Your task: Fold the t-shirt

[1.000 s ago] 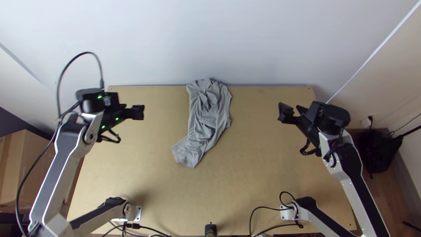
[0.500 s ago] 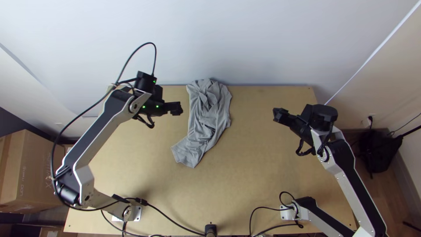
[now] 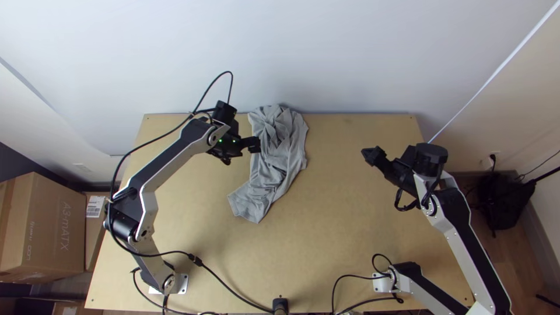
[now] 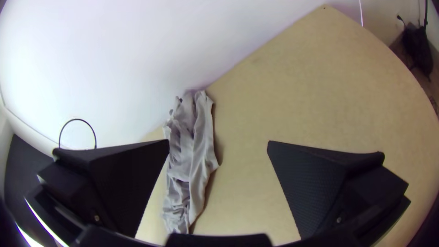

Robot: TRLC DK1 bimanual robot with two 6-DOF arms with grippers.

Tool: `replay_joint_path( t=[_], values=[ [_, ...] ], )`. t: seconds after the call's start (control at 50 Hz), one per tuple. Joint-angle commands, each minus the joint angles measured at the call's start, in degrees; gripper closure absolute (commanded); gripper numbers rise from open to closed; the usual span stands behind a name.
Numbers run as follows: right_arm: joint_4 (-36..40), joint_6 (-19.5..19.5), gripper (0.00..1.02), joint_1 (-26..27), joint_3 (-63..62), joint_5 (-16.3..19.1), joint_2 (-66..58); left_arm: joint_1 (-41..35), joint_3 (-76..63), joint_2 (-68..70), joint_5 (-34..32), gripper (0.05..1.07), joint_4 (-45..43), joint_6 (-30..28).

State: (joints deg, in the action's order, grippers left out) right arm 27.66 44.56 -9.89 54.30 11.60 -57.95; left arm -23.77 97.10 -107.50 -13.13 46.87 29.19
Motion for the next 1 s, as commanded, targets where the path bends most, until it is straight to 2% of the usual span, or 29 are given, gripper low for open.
replay_joint_path(
  t=[0.0, 0.08, 0.22, 0.32, 0.38, 0.42, 0.98],
  values=[
    [-0.4, 3.4, 0.04, 1.5, -2.1, 0.9, -0.1, -1.6, 1.4, -2.6, -0.8, 0.11, -0.6, 2.7],
    [1.1, 4.4, 0.05, 2.1, -2.4, 0.9, -1.4, -1.9, 1.3, -3.9, -1.8, 0.12, -1.3, 3.5],
    [2.9, 5.1, 0.05, 1.9, -2.5, 0.9, -2.5, -1.5, -1.9, -3.2, -2.2, 0.37, -7.6, 5.4],
    [3.0, 5.6, 0.05, 1.8, -2.9, 0.9, -2.9, -0.8, -2.9, -3.2, -3.2, 0.39, -10.1, 5.8],
    [3.0, 5.8, 0.05, 1.9, -3.2, 0.9, -3.0, -0.4, -3.1, -3.5, -3.2, 0.51, -11.5, 5.9],
    [3.0, 5.8, 0.05, 2.0, -3.2, 0.9, -3.0, -0.1, -3.4, -3.9, -3.2, 0.55, -12.9, 6.1],
    [1.8, 5.5, 0.07, 2.2, -4.7, 0.9, -3.2, -2.2, -0.2, -10.4, -3.5, 0.56, -12.9, 6.1]
  ],
)
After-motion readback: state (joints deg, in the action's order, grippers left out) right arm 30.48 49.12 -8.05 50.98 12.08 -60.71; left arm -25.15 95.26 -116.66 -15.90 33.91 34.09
